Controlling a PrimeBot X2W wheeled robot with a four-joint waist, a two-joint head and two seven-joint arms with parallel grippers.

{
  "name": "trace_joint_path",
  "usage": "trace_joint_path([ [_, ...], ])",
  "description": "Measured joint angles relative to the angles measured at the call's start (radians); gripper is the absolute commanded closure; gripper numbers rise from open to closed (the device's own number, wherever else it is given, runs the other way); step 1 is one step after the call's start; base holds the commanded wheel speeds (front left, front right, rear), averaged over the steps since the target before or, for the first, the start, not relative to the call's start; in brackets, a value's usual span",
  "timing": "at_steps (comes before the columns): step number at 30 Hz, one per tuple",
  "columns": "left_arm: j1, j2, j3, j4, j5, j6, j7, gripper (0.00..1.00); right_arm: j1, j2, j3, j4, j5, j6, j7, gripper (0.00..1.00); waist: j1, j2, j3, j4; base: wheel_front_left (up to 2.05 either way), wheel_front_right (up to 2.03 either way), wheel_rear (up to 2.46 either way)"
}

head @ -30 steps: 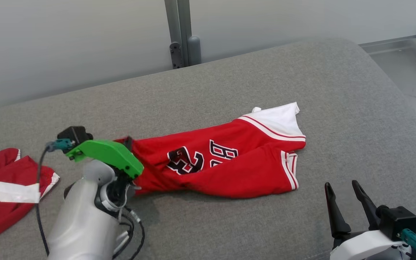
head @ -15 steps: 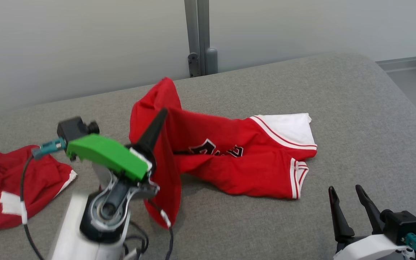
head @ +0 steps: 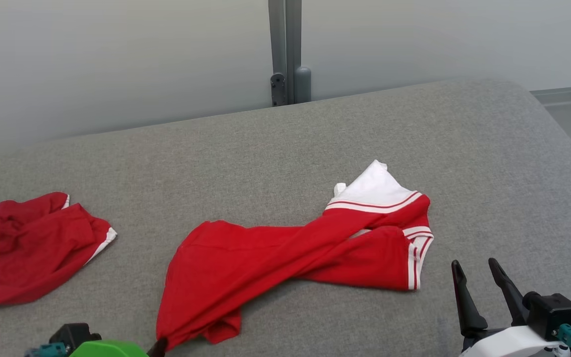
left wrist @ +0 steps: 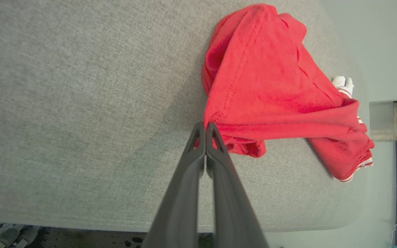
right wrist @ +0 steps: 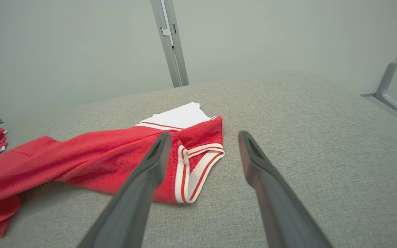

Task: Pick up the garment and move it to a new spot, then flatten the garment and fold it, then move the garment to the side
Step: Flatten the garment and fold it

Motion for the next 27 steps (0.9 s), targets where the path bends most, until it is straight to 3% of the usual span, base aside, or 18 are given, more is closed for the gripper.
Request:
trace_joint_path([
  [3, 0.006, -0.008, -0.023, 0.018, 0.017, -0.002, -0.003, 1.00, -0.001, 0.000, 0.001, 0.000, 0.000, 0.000, 0.001, 0.00, 0.0000, 0.0000, -0.003, 0.006, 0.00, 0.00, 0.00],
  [4, 0.005, -0.014, -0.025, 0.020, 0.020, -0.005, -0.013, 0.77, -0.001, 0.000, 0.000, 0.000, 0.000, 0.000, 0.001, 0.00, 0.0000, 0.0000, -0.004, 0.008, 0.00, 0.00, 0.00],
  [5, 0.005, -0.019, -0.027, 0.023, 0.024, -0.005, -0.024, 0.27, -0.001, 0.000, 0.000, 0.000, 0.000, 0.000, 0.001, 0.00, 0.0000, 0.0000, -0.005, 0.009, 0.00, 0.00, 0.00],
  [6, 0.005, -0.021, -0.031, 0.030, 0.036, -0.005, -0.037, 0.00, -0.001, 0.000, -0.001, 0.000, 0.000, 0.000, 0.001, 0.00, 0.0000, 0.0000, -0.007, 0.011, 0.00, 0.00, 0.00],
  [10, 0.004, -0.016, -0.044, 0.047, 0.104, -0.002, -0.105, 0.00, -0.001, 0.000, -0.001, 0.000, 0.000, 0.000, 0.005, 0.00, 0.0000, 0.0000, -0.014, 0.014, 0.00, 0.00, 0.00],
  [20, -0.007, 0.007, -0.051, 0.108, 0.358, -0.114, -0.533, 0.00, 0.008, 0.000, -0.036, 0.001, 0.003, 0.000, 0.007, 0.00, 0.0000, 0.0000, -0.038, 0.038, 0.00, 0.00, 0.00],
  [27, -0.007, -0.028, -0.021, 0.128, 0.540, -0.179, -0.582, 0.00, 0.016, 0.000, -0.057, 0.009, 0.013, 0.000, 0.029, 0.00, 0.0000, 0.0000, -0.059, 0.068, 0.00, 0.00, 0.00],
])
